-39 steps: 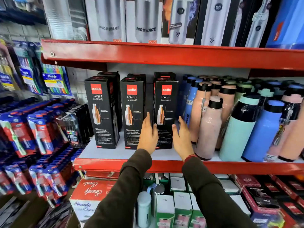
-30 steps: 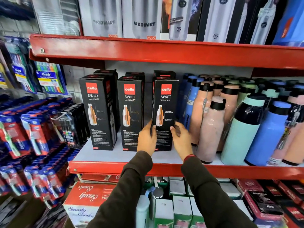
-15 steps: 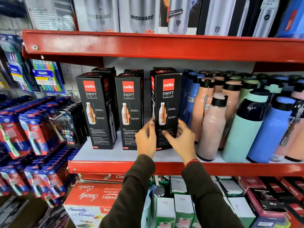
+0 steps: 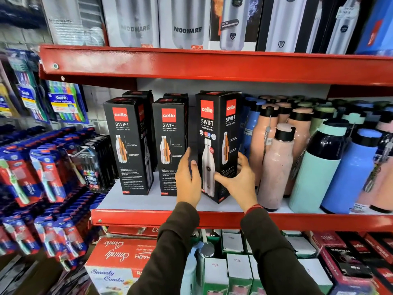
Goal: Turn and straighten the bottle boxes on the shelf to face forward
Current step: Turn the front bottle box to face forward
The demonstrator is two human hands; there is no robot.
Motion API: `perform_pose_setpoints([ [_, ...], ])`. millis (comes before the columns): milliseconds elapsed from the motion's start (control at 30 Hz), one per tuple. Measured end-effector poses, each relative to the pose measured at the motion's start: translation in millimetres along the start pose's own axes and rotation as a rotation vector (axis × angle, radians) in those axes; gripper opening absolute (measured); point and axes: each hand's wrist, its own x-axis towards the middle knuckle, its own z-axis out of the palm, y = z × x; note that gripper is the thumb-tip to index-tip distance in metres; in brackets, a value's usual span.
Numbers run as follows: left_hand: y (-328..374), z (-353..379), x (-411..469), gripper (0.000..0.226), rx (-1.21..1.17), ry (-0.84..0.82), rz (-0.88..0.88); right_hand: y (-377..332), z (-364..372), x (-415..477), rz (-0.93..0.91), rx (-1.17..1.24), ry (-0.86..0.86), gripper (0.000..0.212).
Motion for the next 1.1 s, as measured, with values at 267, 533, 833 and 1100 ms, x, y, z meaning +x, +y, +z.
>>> perform_pose_setpoints([
  [267,-12.3,3.8,5.6,0.047,-0.082,-0.300,-0.190,8.9,-6.2,11.9,0.035,0.117,-0.200,0.093],
  [533,-14.1,12.3,-6.6,0.049,-0.060,-0.197,-0.144,9.6,-4.6,14.6,-0.055,0.002,-0.325,0.078],
  [833,-22.6,18.9,-6.9,0.054,-0.018,-0.202,-0.122,15.9,5.4,13.6,-0.048,-0.067,-0.301,0.077],
  [1100,-18.2,21.9,-7.1,0.052,-0.039,-0.192,-0.141,21.2,8.7,13.0,-0.018,-0.085,-0.272,0.077],
])
